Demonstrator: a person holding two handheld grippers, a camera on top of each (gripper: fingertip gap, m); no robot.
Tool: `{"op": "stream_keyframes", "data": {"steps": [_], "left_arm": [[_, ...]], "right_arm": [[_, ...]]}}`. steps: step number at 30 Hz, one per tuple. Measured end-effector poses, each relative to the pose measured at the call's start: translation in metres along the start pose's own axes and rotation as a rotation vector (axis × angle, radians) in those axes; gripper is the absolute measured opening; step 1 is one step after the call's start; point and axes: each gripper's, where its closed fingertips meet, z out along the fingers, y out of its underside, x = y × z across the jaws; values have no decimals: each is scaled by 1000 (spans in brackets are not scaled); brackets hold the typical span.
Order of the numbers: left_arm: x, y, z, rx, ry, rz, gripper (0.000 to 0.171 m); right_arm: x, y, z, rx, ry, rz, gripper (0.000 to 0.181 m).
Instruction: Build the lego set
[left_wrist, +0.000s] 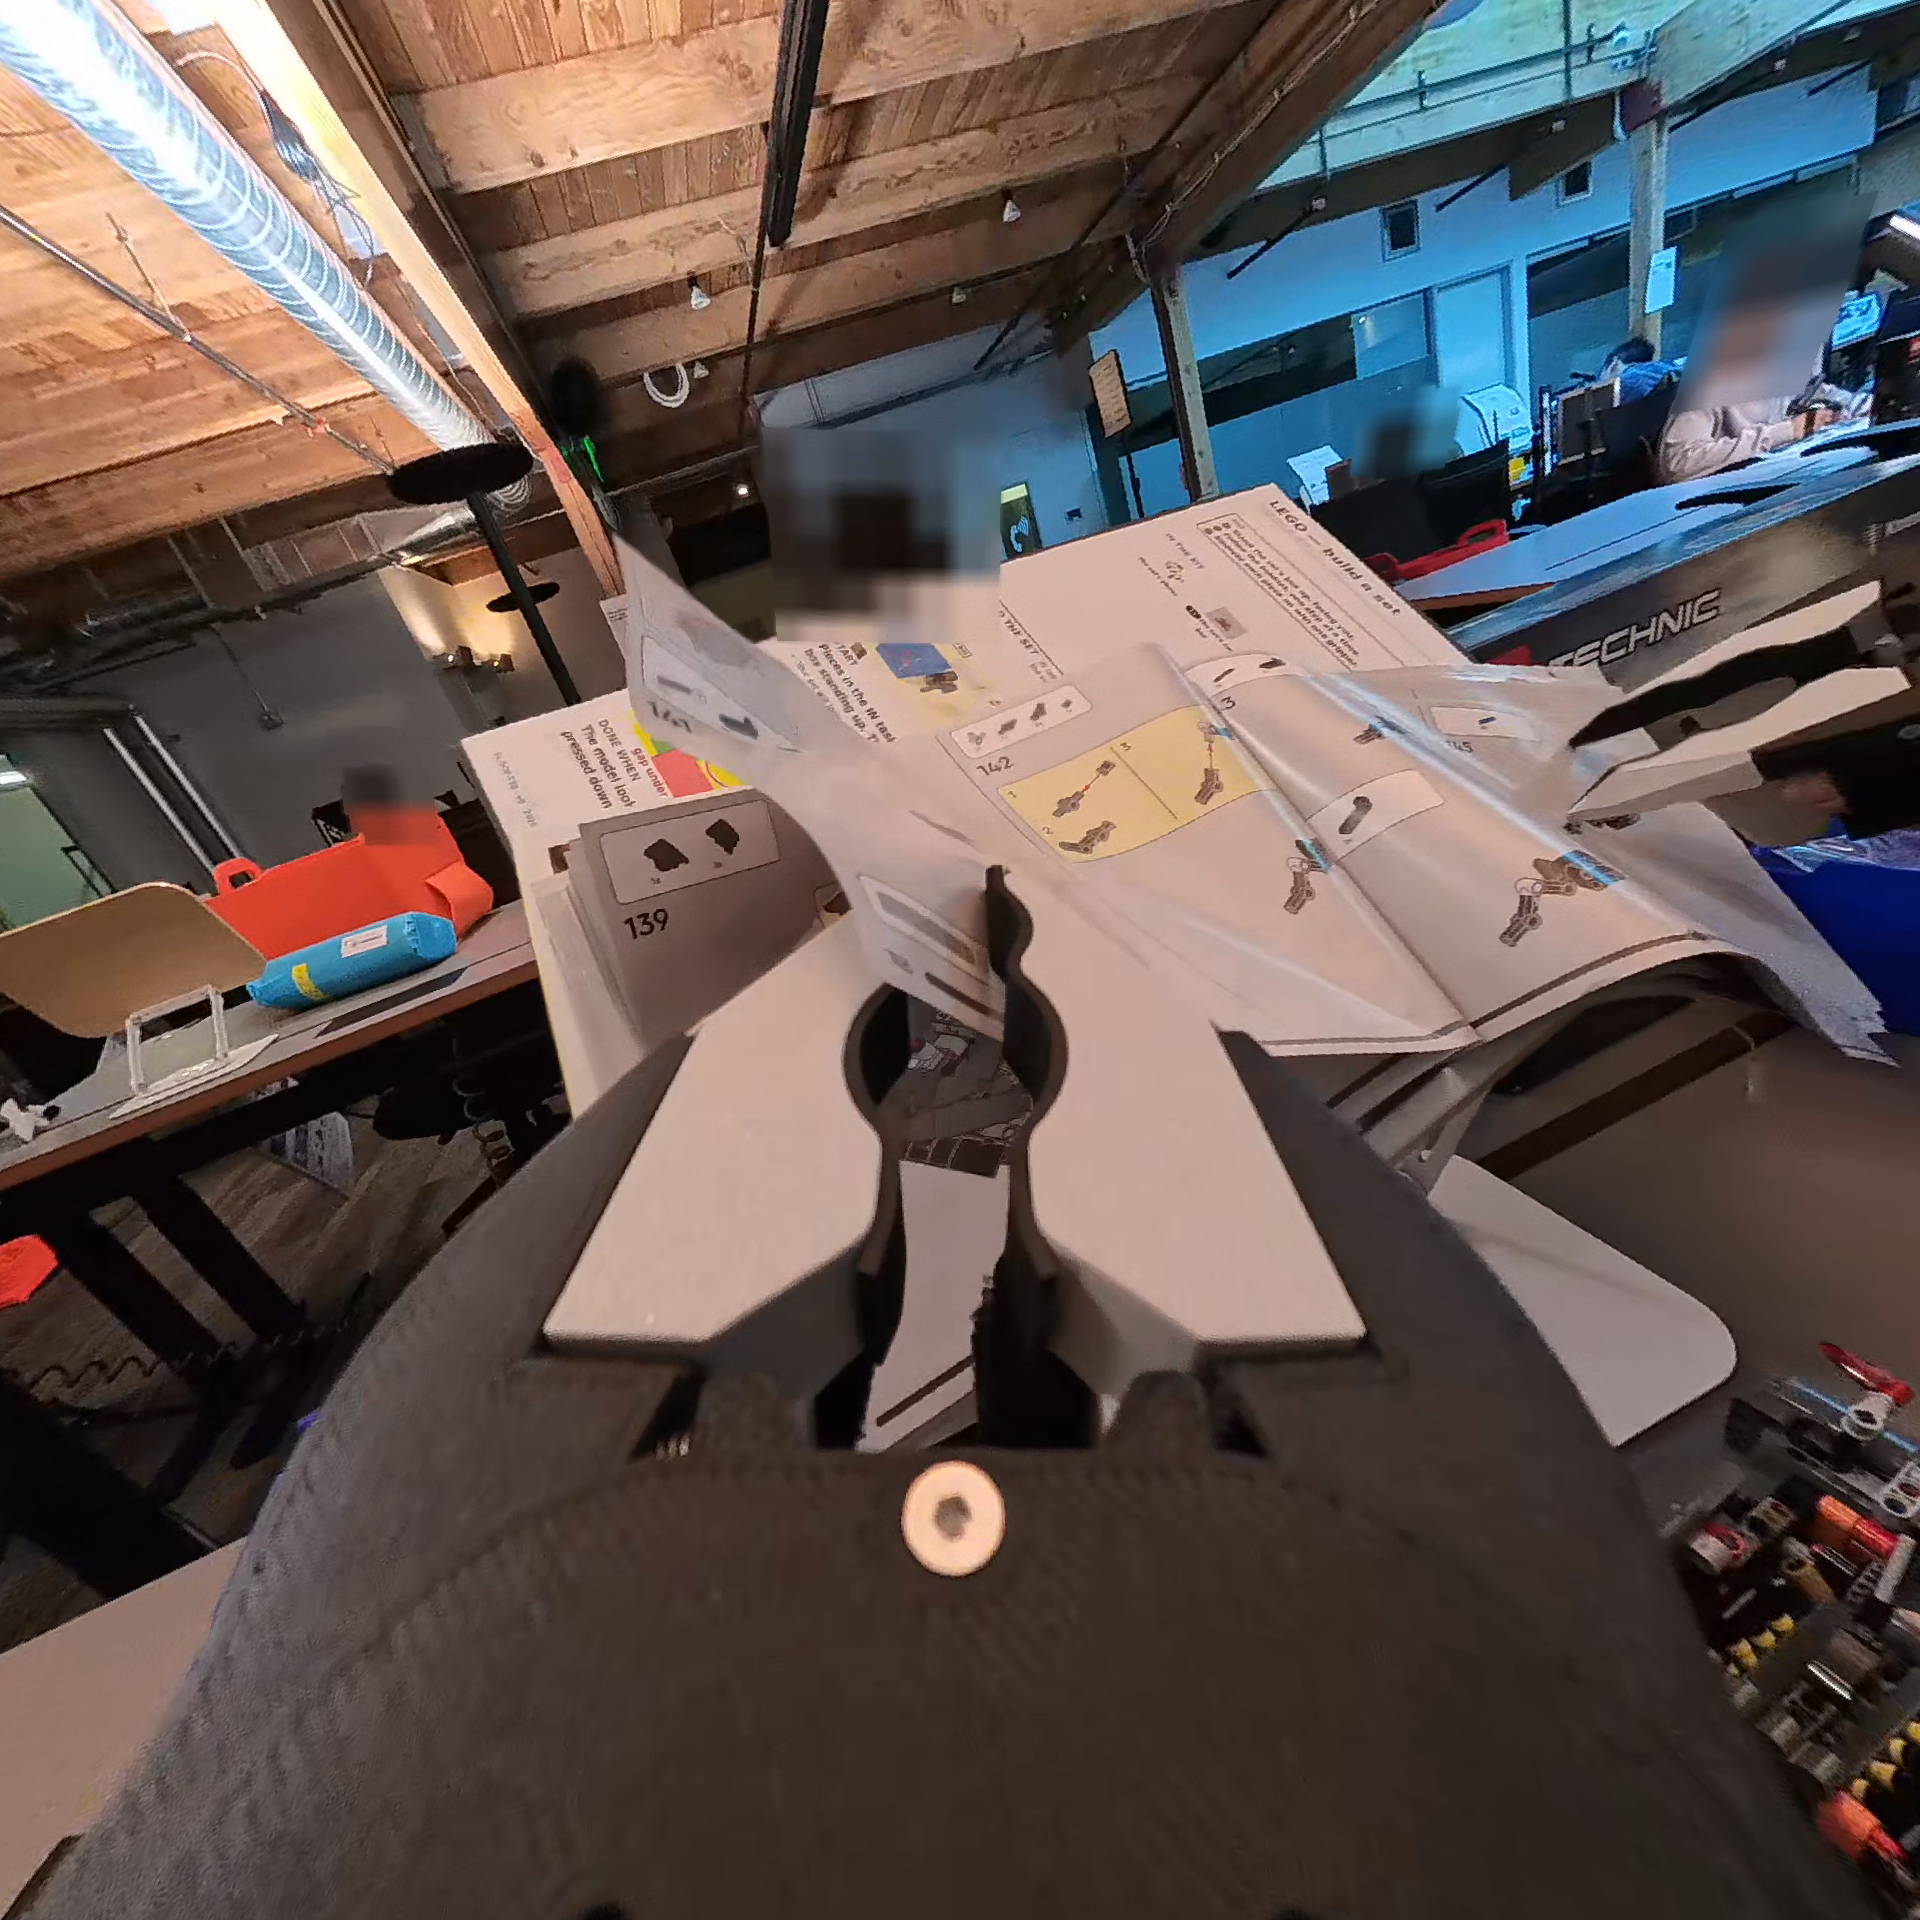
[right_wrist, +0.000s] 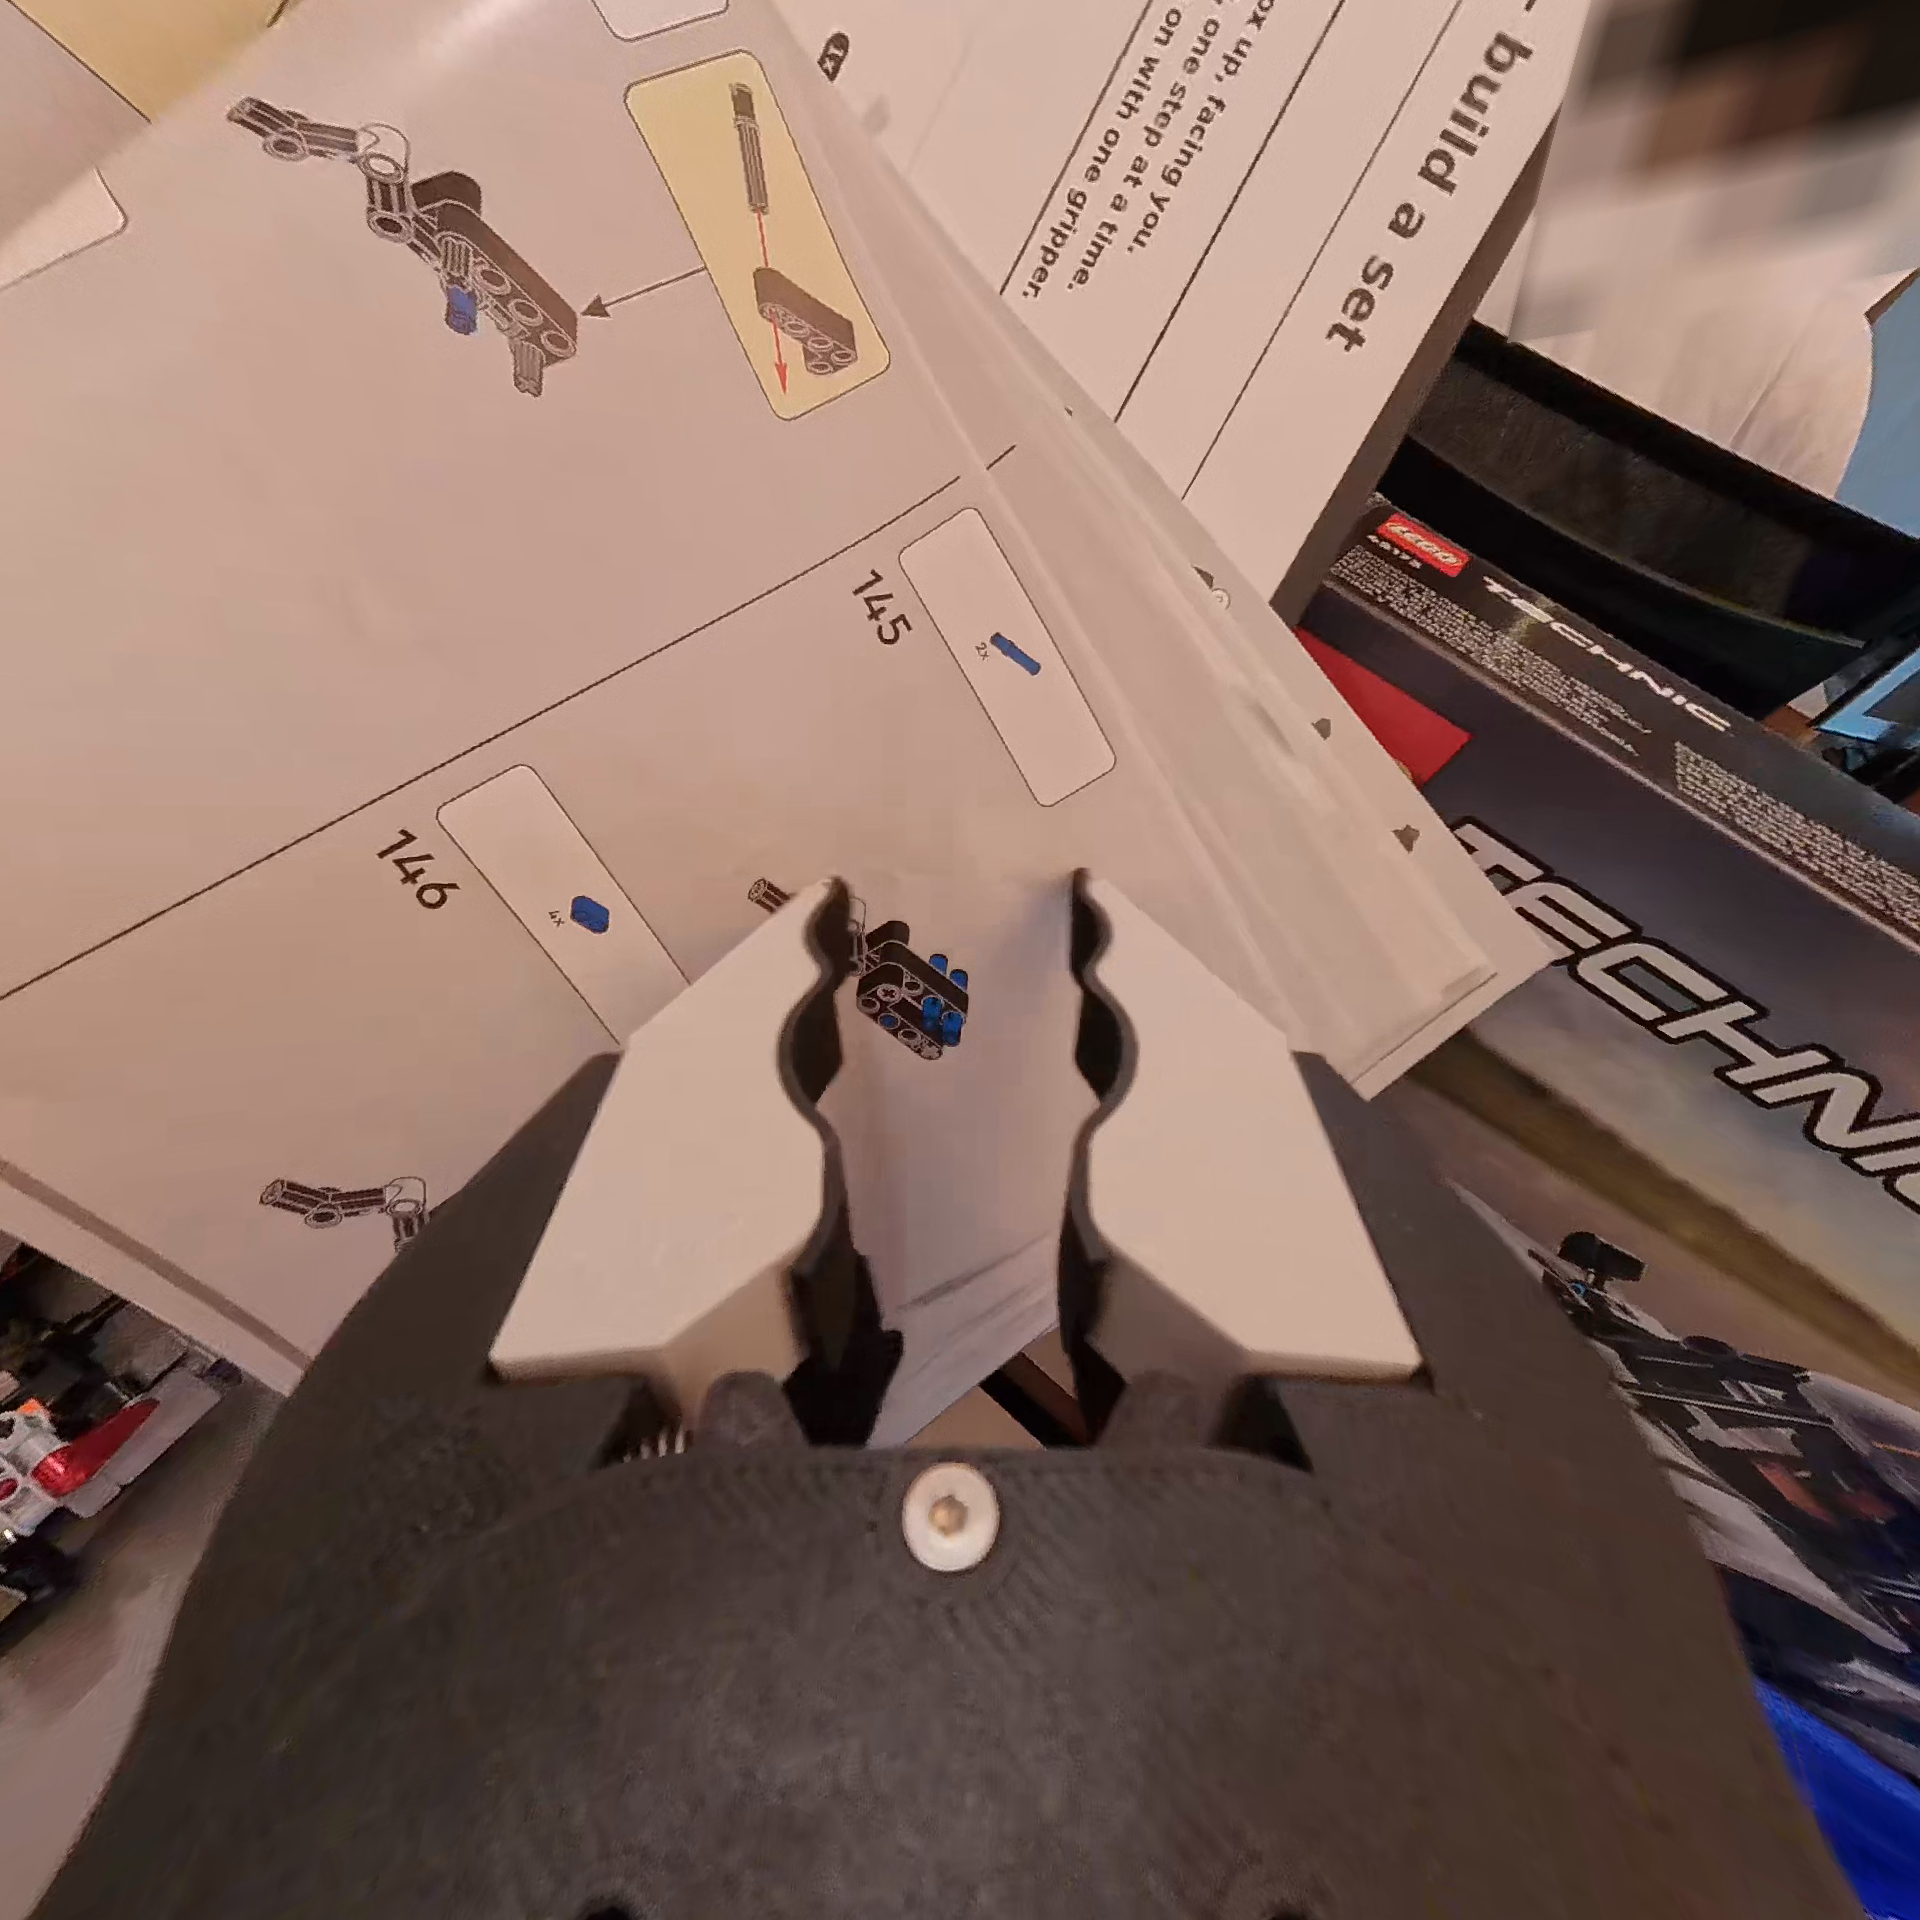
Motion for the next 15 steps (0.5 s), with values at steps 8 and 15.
{"op": "stream_keyframes", "data": {"steps": [8, 15], "left_arm": [[-6, -1, -2, -9, -12, 7, 10], [-7, 2, -2, -21, -14, 14, 10]], "right_arm": [[-4, -1, 0, -15, -8, -36, 19], [-5, -3, -3, -12, -18, -53, 0]]}}
